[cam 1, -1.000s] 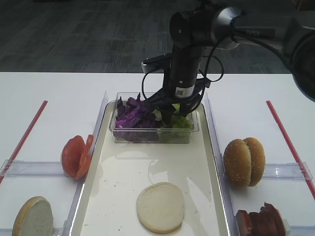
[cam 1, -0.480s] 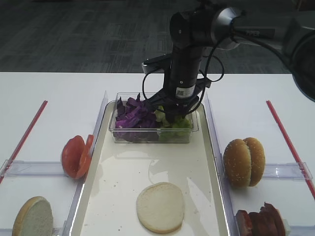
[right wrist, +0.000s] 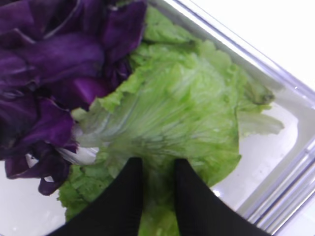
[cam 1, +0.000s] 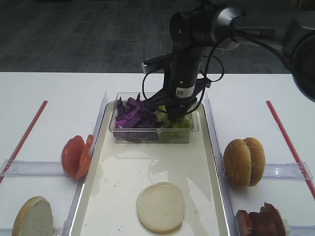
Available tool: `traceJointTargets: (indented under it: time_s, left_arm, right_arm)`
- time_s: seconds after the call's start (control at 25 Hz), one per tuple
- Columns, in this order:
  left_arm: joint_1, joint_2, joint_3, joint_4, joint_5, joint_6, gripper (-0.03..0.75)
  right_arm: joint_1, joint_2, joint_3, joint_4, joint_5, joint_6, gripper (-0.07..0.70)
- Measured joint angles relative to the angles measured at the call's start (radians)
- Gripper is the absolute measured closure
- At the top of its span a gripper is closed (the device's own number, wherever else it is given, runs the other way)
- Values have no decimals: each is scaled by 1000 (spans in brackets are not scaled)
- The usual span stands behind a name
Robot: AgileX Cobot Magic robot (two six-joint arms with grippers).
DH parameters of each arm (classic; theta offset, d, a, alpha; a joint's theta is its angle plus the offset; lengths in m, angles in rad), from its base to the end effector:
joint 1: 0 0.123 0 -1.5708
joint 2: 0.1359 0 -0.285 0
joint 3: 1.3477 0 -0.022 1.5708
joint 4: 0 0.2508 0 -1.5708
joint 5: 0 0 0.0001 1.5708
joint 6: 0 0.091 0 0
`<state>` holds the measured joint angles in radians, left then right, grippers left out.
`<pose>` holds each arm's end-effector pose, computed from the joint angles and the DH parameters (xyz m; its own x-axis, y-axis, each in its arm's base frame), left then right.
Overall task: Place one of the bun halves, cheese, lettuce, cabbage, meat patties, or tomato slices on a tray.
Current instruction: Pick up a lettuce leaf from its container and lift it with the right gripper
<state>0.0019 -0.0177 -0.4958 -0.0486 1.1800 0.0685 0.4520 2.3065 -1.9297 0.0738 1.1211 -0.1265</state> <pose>-0.0125 -0.0041 0.2667 -0.5446 0.0489 -0.8373 0.0630 0.9979 0.0173 0.4285 0.2148 0.1662 -0.8420 -0.5133 -0.1659 -0.5271 0.8483 0.0501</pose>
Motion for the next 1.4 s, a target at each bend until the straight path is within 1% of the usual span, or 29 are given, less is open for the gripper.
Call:
traceJointTargets:
  time_s: [0.36,0.44,0.64,0.72,1.04,1.4]
  left_arm:
    - [0,0,0,0,0,0,444]
    - [0,0,0,0,0,0,444]
    - [0,0,0,0,0,0,444]
    - [0,0,0,0,0,0,444]
    - [0,0,0,0,0,0,444]
    - [0,0,0,0,0,0,444]
  right_arm:
    - [0,0,0,0,-2,-2,435]
    - [0,0,0,0,-3,-11,455]
    - [0,0,0,0,-3,-15,536]
    - [0,0,0,0,-3,-15,551]
    - [0,0,-4,0,-6,-26,588]
    - [0,0,-56,0,12,-26,592]
